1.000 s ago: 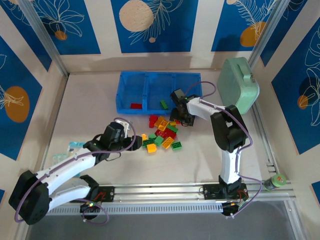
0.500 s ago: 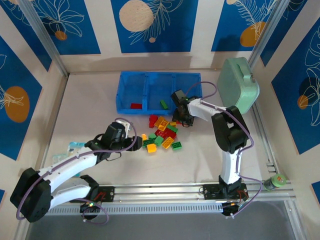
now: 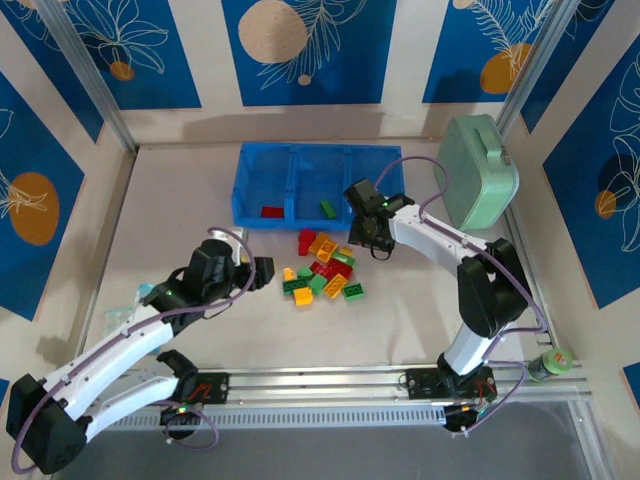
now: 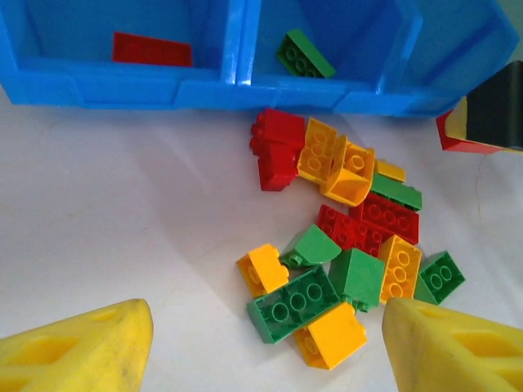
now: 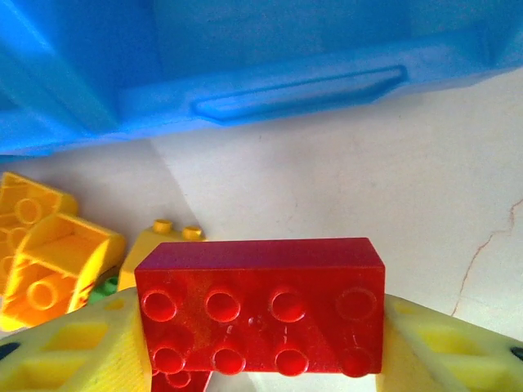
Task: Sort the legos into containers by color
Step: Pick up the lego from the center of the table, then place the lego in the container.
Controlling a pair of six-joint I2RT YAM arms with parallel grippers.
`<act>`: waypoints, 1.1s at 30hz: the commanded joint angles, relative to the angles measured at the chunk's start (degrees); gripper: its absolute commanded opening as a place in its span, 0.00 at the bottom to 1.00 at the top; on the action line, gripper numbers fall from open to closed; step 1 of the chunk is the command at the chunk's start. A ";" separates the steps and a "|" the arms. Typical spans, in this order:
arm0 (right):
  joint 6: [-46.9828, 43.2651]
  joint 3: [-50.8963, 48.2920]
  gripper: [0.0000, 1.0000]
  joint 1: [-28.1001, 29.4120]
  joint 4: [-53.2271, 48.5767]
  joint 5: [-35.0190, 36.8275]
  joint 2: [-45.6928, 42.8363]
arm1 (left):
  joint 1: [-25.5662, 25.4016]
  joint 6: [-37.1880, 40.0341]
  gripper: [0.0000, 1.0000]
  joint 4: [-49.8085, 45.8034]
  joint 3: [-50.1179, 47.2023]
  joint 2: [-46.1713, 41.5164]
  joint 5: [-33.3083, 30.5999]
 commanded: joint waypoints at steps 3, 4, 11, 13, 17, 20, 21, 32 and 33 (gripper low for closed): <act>-3.75 4.69 0.58 3.28 -0.59 -1.24 -1.89 | 2.87 -0.91 0.75 -1.60 1.89 0.55 -1.36; -4.53 5.29 0.58 3.98 0.14 -1.57 -1.90 | 4.18 -1.77 0.75 -0.88 1.70 0.62 -0.23; -9.87 15.09 0.58 7.25 3.43 -6.79 3.36 | 11.96 -8.71 0.75 3.62 -3.84 -1.10 5.58; -11.83 20.52 0.58 8.31 3.31 -8.23 6.81 | 13.35 -10.09 0.75 4.18 -5.90 -1.76 7.45; -14.92 31.65 0.58 9.50 2.88 -11.76 14.56 | 13.32 -10.06 0.75 2.39 -8.10 -2.87 8.10; -16.01 41.05 0.58 9.70 1.56 -14.08 21.53 | 13.26 -9.21 0.74 -0.59 -9.06 -5.22 6.66; -16.40 44.60 0.58 9.70 0.41 -14.76 24.24 | 13.30 -9.02 0.74 -1.58 -9.25 -6.24 6.11; -17.58 80.77 0.58 9.22 -9.57 -15.64 49.43 | 13.22 -7.92 0.74 -6.32 -10.14 -9.42 7.66; -17.65 81.33 0.58 9.19 -9.07 -15.42 50.16 | 13.22 -7.98 0.74 -6.41 -10.17 -9.69 7.85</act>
